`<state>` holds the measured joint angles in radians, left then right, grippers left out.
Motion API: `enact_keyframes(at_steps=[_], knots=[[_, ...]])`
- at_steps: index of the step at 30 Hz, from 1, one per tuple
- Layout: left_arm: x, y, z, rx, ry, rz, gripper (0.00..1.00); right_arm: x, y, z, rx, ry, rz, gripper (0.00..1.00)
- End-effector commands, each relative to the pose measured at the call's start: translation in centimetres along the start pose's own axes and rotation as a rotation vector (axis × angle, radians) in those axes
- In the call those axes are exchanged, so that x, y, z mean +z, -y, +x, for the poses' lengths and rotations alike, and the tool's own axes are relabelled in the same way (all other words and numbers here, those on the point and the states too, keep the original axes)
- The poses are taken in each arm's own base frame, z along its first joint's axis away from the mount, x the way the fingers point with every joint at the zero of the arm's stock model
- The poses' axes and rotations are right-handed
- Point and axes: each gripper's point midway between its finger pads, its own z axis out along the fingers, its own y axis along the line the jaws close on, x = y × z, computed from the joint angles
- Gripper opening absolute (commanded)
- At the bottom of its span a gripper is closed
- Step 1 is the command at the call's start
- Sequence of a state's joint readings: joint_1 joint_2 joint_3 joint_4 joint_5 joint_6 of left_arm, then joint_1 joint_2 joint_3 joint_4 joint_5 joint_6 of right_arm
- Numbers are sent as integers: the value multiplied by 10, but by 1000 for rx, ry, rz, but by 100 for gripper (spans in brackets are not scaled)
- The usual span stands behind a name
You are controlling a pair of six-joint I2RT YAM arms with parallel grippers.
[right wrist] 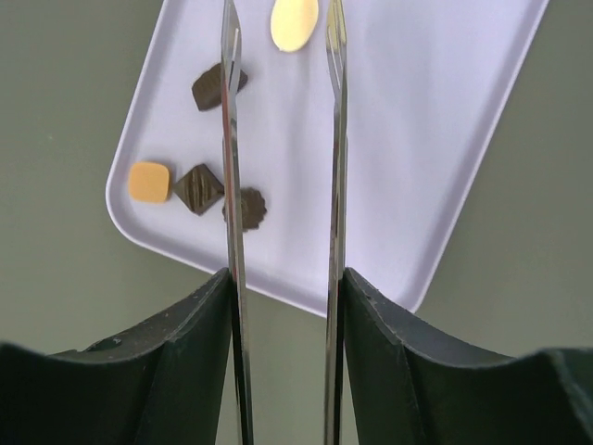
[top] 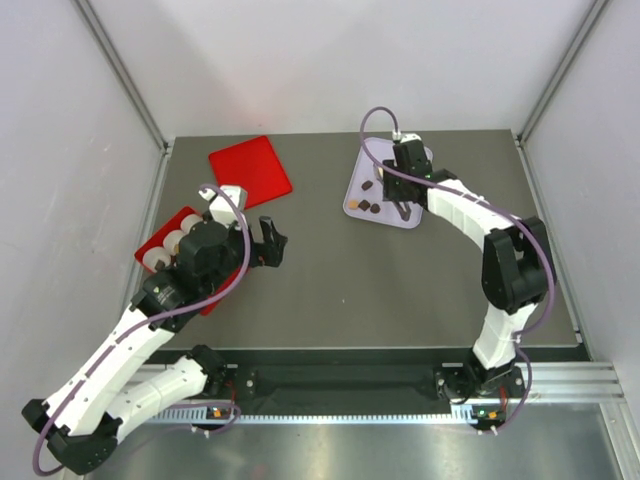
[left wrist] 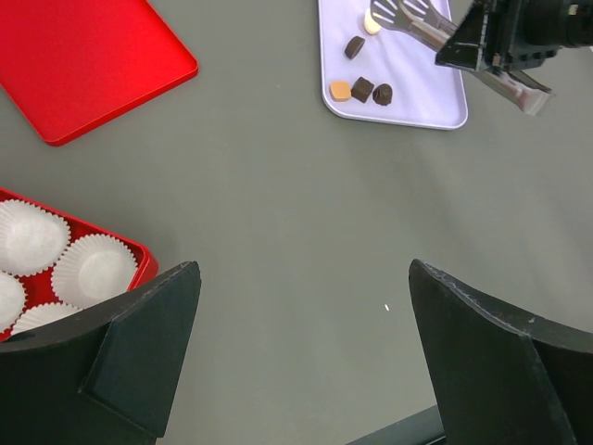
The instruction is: Pack the chocolate
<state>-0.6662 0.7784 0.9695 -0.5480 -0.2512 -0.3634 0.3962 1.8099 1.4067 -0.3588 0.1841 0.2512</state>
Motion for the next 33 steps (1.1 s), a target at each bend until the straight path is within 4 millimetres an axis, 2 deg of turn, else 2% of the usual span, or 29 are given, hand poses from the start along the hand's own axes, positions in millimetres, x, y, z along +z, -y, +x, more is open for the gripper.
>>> enact_keyframes(at_steps=[1, 6, 13, 33], knots=[[-2, 0, -10, 8, 53, 12, 99, 5, -6, -38, 46, 99, -21, 48], [-4, 0, -10, 0, 59, 13, 99, 19, -4, -34, 26, 87, 6, 50], [-14, 2, -26, -16, 116, 23, 99, 33, -2, -27, 9, 69, 20, 49], [-31, 3, -52, -38, 172, 23, 99, 43, 1, -22, -49, 30, 38, 41]])
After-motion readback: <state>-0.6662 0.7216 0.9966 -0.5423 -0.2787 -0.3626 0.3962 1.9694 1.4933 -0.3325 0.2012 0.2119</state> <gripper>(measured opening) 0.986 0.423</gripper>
